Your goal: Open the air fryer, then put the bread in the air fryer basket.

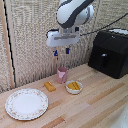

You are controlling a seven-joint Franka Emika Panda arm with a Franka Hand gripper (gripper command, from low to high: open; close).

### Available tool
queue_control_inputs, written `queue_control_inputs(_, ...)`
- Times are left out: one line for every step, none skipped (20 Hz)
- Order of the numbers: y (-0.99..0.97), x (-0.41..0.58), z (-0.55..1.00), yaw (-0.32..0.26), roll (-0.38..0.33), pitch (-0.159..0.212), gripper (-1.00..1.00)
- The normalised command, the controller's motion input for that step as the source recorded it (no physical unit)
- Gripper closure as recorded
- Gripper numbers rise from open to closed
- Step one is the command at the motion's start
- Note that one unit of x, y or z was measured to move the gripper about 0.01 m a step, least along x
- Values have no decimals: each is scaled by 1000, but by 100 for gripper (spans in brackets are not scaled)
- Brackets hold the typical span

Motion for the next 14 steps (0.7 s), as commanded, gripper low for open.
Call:
queue_control_inputs(0,17,0,-375,-27,0,-100)
queue_control_inputs(-20,11,0,-375,-32,0,-100)
queue_control_inputs(-20,11,0,-375,-32,0,-100)
queue_control_inputs(-20,11,0,-375,-33,0,-100)
queue_control_inputs(-20,11,0,-375,-33,0,-100)
queue_control_inputs(-20,11,0,-375,-39,0,-100)
queue_control_inputs(-23,14,0,-375,-48,0,-100)
queue_control_inputs(-34,23,0,-375,-68,0,-100)
queue_control_inputs(-31,31,0,-375,-89,0,-100)
queue_control_inputs(-29,40,0,-375,-114,0,-100)
queue_control_inputs(-43,26,0,-364,-134,2,-100)
queue_control_inputs(-80,0,0,-341,-147,2,-100)
queue_control_inputs(-97,0,3,-317,-169,14,-100)
queue_control_inputs(-114,0,6,-297,-188,20,-100)
